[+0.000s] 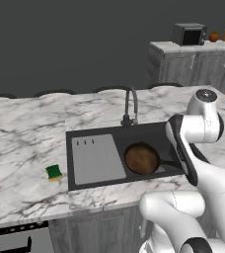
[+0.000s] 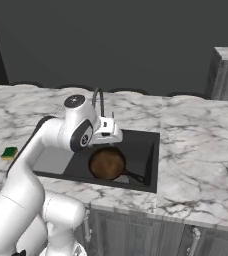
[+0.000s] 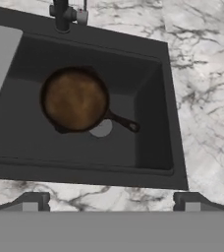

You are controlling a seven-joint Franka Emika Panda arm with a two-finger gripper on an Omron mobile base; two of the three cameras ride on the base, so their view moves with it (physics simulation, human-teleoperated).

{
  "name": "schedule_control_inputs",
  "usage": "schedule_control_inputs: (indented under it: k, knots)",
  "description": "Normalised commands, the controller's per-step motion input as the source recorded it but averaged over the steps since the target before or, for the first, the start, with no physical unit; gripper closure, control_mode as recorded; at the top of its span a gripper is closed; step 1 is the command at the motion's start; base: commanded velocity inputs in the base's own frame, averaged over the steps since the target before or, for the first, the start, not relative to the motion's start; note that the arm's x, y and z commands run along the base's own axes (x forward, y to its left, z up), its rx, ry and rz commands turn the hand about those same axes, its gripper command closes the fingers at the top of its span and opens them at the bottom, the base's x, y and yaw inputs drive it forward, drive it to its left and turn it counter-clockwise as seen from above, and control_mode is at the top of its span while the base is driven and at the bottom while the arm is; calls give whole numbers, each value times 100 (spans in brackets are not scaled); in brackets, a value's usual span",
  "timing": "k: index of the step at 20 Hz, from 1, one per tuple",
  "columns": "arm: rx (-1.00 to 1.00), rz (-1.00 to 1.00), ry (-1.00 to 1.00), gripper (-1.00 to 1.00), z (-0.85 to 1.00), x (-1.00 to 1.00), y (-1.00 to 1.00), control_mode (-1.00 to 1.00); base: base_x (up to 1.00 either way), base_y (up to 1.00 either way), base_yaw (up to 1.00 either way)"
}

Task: Pick the pan and sponge and place them into the sink. Then turn on the water.

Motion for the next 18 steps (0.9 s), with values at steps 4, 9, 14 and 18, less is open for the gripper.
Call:
schedule_control_inputs:
  k: [4,9,14,18]
  knots:
    - [3,-8,-2,-100,26,-27,32,-100,0,0,0]
    - [2,-8,0,-100,19,-20,35,-100,0,0,0]
    - [2,-4,6,-100,2,-2,44,-100,0,0,0]
    - [2,-3,6,-100,3,-2,50,-100,0,0,0]
